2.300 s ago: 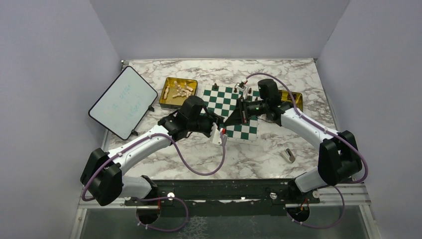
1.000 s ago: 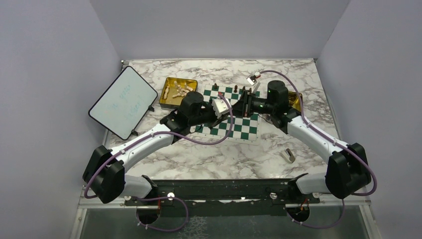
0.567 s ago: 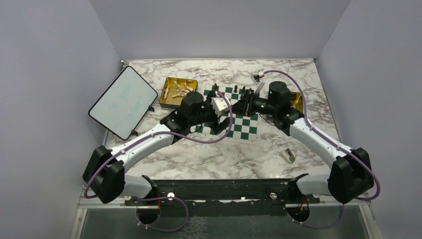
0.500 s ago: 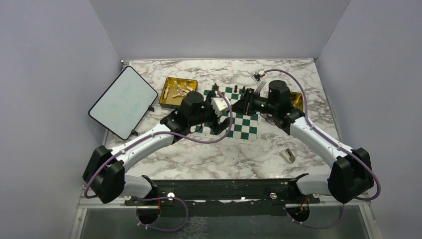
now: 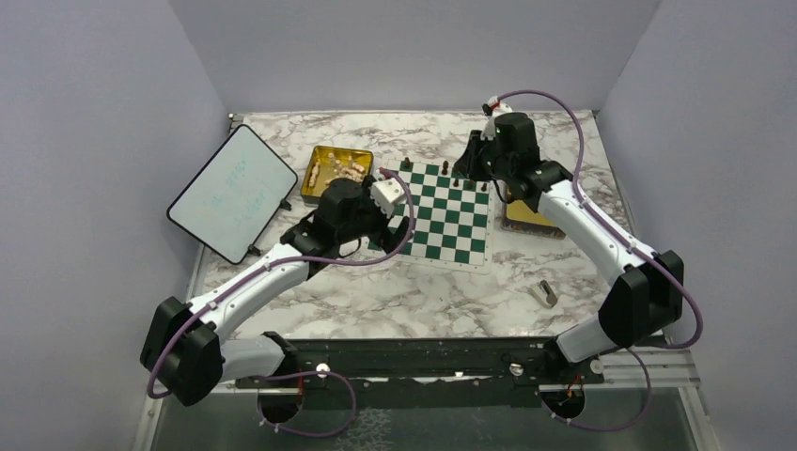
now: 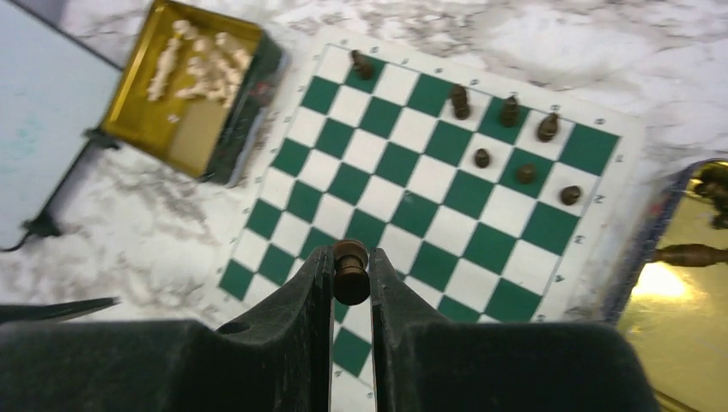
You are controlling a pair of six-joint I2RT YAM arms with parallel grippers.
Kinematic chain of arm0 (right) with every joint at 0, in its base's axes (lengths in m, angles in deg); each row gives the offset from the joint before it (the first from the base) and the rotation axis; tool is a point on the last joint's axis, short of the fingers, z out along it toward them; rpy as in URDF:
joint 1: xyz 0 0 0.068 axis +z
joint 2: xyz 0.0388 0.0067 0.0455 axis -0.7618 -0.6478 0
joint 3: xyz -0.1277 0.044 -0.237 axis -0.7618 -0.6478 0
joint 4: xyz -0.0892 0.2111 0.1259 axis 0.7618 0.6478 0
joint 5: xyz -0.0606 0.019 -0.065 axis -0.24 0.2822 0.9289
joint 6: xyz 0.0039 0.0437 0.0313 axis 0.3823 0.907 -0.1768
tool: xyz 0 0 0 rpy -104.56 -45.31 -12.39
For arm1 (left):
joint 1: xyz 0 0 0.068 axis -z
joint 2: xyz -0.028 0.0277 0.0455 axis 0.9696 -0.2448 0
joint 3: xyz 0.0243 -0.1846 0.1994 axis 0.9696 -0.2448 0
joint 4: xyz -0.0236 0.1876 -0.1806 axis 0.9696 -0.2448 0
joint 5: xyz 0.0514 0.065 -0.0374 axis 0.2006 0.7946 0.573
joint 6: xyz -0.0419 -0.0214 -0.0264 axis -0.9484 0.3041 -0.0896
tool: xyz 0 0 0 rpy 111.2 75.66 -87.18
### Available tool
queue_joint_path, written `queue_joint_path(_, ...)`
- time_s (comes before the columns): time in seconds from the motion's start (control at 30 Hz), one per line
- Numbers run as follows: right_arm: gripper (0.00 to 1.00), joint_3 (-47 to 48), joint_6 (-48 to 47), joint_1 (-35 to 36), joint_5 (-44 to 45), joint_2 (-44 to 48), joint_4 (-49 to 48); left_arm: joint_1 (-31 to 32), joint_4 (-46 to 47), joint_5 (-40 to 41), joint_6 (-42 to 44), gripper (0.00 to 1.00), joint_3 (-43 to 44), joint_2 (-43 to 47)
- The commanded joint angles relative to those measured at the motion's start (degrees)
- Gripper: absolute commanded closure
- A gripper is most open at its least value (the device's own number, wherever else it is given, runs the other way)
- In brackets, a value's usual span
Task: Set up the chess pieces on the board
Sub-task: Place the chess piece on the chessboard.
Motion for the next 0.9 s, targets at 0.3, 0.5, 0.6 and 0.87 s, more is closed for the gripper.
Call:
queue_joint_path(0.3,0.86,14.8,-9.5,-4.7,20.4,-18.3,9.0,-6.3,-7.8,11.9,-16.5,0.01,-3.1,10.2)
queue_joint_path(0.5,0.86,19.8,-9.0,-7.2,20.9,-26.1,10.4,-6.3,-5.3,13.0,-14.9,0.01,-7.1,14.8)
queue_joint_path(0.6,0.86,21.4,-8.5,-8.7,19.7,-29.6,10.1,-6.2,-4.6,13.1,-14.9,0.01,-7.8,16.1)
queue_joint_path(0.87,0.84,26.1,-7.7,-10.7,17.3,-37.0,11.9,-5.0,-4.9,14.1,-14.2,0.01,-7.9,16.7)
